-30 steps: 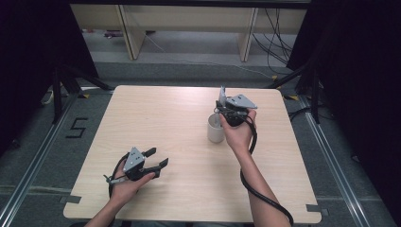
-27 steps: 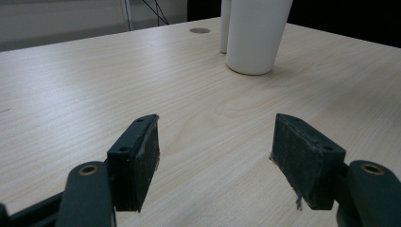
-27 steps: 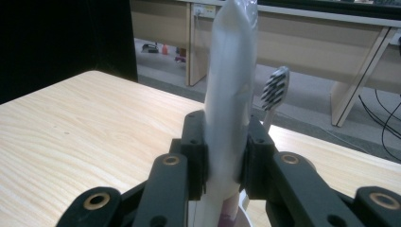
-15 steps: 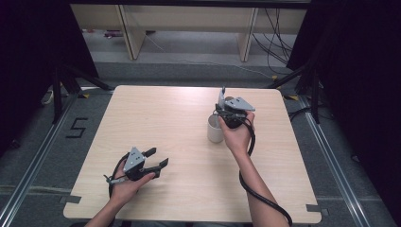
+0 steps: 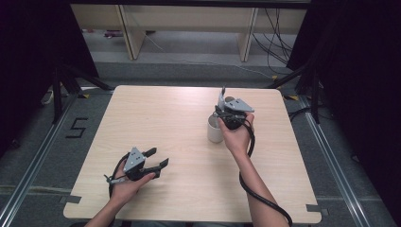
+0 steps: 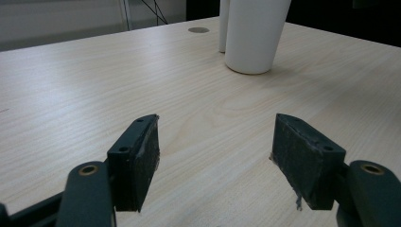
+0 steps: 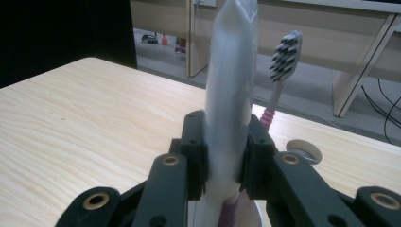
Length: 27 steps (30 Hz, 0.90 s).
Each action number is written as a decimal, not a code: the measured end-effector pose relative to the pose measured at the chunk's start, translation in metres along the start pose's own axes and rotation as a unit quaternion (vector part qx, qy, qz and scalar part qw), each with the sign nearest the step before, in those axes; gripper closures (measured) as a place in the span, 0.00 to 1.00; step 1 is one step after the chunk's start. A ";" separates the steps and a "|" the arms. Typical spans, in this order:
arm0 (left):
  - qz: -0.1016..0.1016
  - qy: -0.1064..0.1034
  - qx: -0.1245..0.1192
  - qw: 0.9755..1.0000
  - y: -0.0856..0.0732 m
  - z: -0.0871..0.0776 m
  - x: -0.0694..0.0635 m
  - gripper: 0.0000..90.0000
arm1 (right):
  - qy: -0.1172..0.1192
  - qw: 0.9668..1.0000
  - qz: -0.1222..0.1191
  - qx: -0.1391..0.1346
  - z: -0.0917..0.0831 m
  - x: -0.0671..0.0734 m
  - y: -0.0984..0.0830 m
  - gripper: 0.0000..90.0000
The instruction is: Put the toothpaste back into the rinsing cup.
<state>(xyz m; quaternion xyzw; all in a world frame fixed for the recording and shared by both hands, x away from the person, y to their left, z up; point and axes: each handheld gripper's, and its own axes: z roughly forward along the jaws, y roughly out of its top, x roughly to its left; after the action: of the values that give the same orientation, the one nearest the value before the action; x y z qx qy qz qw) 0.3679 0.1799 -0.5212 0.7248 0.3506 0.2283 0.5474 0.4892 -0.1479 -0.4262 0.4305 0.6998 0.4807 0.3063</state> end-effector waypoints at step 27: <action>0.000 -0.002 0.000 1.000 0.000 0.000 -0.001 0.36 | 0.002 1.000 0.001 0.013 0.001 -0.002 -0.011 0.83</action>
<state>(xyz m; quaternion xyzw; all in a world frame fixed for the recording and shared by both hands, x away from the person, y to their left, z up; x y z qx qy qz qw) 0.3675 0.1794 -0.5213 0.7251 0.3492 0.2274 0.5482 0.4876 -0.1511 -0.4372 0.4345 0.7058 0.4730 0.2989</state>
